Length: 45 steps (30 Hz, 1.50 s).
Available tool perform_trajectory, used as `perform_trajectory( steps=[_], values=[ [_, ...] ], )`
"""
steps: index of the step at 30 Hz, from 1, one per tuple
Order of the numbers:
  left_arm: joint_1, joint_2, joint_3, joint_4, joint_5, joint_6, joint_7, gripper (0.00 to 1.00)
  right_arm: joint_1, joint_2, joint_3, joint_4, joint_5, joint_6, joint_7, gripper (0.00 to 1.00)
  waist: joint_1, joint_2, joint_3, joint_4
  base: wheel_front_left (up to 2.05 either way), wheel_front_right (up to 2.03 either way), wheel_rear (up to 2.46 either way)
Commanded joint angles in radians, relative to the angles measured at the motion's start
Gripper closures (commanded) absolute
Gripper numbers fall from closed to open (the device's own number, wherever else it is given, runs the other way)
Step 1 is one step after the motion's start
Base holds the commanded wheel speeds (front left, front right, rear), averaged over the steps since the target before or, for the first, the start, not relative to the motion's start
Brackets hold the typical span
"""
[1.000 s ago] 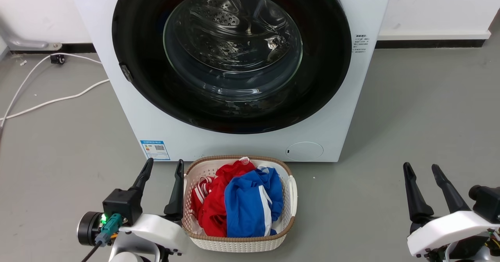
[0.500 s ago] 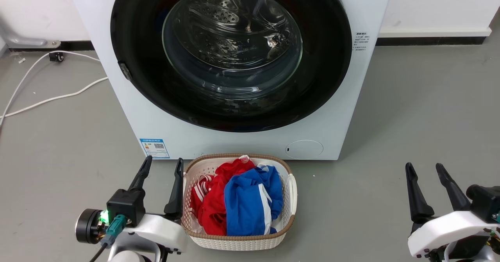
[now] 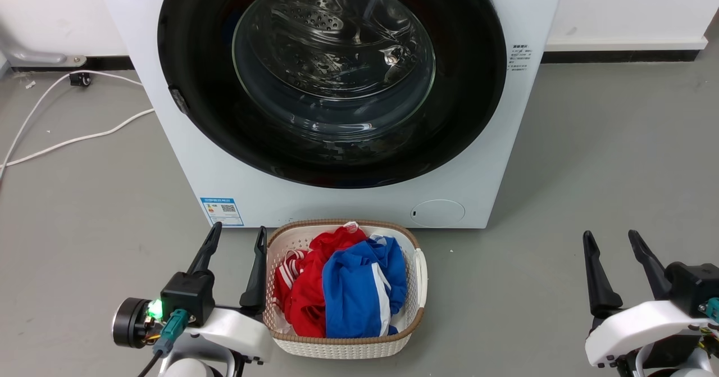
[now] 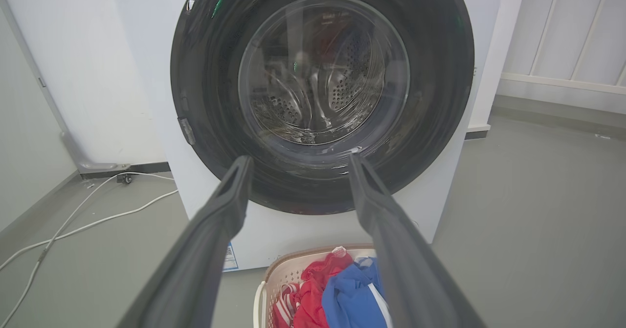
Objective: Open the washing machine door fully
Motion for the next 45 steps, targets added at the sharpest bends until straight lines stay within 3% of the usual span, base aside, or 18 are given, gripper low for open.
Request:
perform_trajectory(
  steps=[1,20,21,22,23,29,33,40,45],
  values=[
    [-0.011,-0.001,0.003,0.003,0.016,-0.004,-0.009,0.0,-0.01,0.002,0.0,0.0,-0.019,0.0,-0.005,0.0,0.0,0.0,0.0,0.0,0.0,0.0,0.0],
    [-0.025,-0.037,0.051,0.033,0.018,-0.041,-0.015,0.0,-0.024,0.002,0.001,0.025,-0.012,0.0,-0.018,0.0,0.0,0.0,0.001,0.0,0.0,0.0,0.0],
    [-0.024,-0.038,0.054,0.034,0.018,-0.042,-0.015,0.0,-0.024,0.002,0.0,0.026,-0.002,0.0,-0.019,0.21,0.0,0.0,0.001,0.0,0.0,0.0,0.0],
    [-0.024,-0.04,0.056,0.034,0.018,-0.043,-0.015,0.0,-0.025,0.002,0.0,0.026,0.0,0.0,-0.02,0.82,0.0,0.0,0.0,0.0,0.0,0.0,0.0],
    [-0.023,-0.042,0.058,0.035,0.019,-0.044,-0.015,0.0,-0.026,0.002,0.001,0.024,0.002,0.0,-0.021,1.0,0.0,0.0,0.0,0.0,0.0,0.0,0.0],
    [-0.016,-0.049,0.07,0.039,0.021,-0.049,-0.015,0.0,-0.027,0.002,0.001,0.009,0.052,0.0,-0.035,1.0,0.0,0.0,-0.002,-0.003,0.0,0.0,0.0],
    [-0.013,-0.055,0.078,0.039,0.023,-0.048,-0.015,0.0,-0.034,0.002,-0.018,0.015,0.212,0.0,-0.026,1.0,0.0,0.0,-0.003,-0.004,0.0,0.0,0.0],
    [-0.005,-0.063,0.092,0.036,0.024,-0.052,-0.015,0.0,-0.063,0.002,-0.072,0.024,0.718,0.0,0.023,1.0,0.0,0.0,-0.007,-0.008,0.0,0.0,0.0],
    [-0.003,-0.07,0.1,0.034,0.021,-0.056,-0.015,0.0,-0.123,0.001,-0.175,0.08,1.117,0.0,0.084,1.0,0.0,0.0,-0.001,-0.016,0.0,0.0,0.0]
  ],
)
